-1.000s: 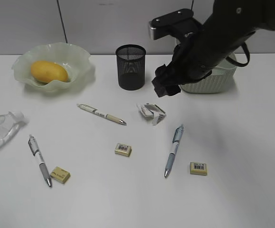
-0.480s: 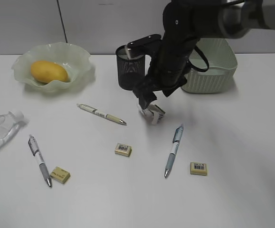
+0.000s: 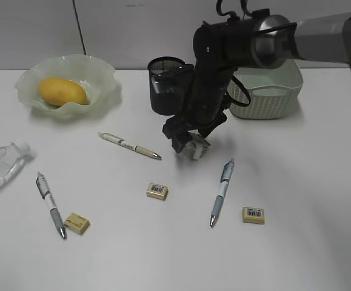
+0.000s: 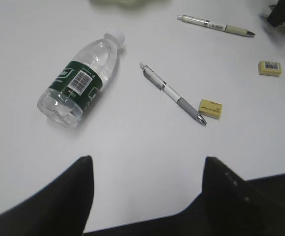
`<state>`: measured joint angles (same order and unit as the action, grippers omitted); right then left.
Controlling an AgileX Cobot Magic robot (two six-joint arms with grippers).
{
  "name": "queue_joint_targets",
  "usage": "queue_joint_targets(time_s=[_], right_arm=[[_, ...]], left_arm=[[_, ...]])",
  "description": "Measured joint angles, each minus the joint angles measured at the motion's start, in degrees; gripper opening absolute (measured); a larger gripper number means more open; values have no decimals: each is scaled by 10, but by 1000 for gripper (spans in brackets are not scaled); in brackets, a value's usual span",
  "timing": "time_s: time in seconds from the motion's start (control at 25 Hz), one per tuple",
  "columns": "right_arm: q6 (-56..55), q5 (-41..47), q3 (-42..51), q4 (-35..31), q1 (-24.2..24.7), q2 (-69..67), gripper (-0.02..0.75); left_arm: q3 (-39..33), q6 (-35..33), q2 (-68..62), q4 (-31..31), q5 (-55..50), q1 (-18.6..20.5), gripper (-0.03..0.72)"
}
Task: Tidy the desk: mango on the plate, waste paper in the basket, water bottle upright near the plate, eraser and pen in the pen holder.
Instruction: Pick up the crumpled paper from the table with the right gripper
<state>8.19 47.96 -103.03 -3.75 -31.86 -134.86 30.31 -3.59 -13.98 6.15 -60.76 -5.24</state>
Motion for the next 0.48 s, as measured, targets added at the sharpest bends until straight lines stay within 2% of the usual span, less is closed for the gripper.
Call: queue_joint_targets(time_s=[0.12, 0.2, 0.24, 0.28, 0.36, 0.4, 0.44, 0.48], right_arm=[[-1, 1, -1, 16, 0, -12, 594], [-9, 1, -1, 37, 0, -19, 550], [-13, 1, -1, 41, 0, -19, 506], [-20, 1, -1, 52, 0, -19, 430], [-27, 0, -3, 69, 0, -16, 232], [-28, 0, -3, 74, 0, -11, 167], [-30, 1, -3, 77, 0, -7, 132], [-30, 2, -3, 78, 0, -3, 132]], left_arm=[[0, 0, 0, 0, 0, 0, 523], [0, 0, 0, 0, 0, 0, 523], [0, 0, 0, 0, 0, 0, 523], [0, 0, 0, 0, 0, 0, 523], [0, 0, 0, 0, 0, 0, 523], [0, 0, 0, 0, 0, 0, 523], [0, 0, 0, 0, 0, 0, 519], [0, 0, 0, 0, 0, 0, 516]])
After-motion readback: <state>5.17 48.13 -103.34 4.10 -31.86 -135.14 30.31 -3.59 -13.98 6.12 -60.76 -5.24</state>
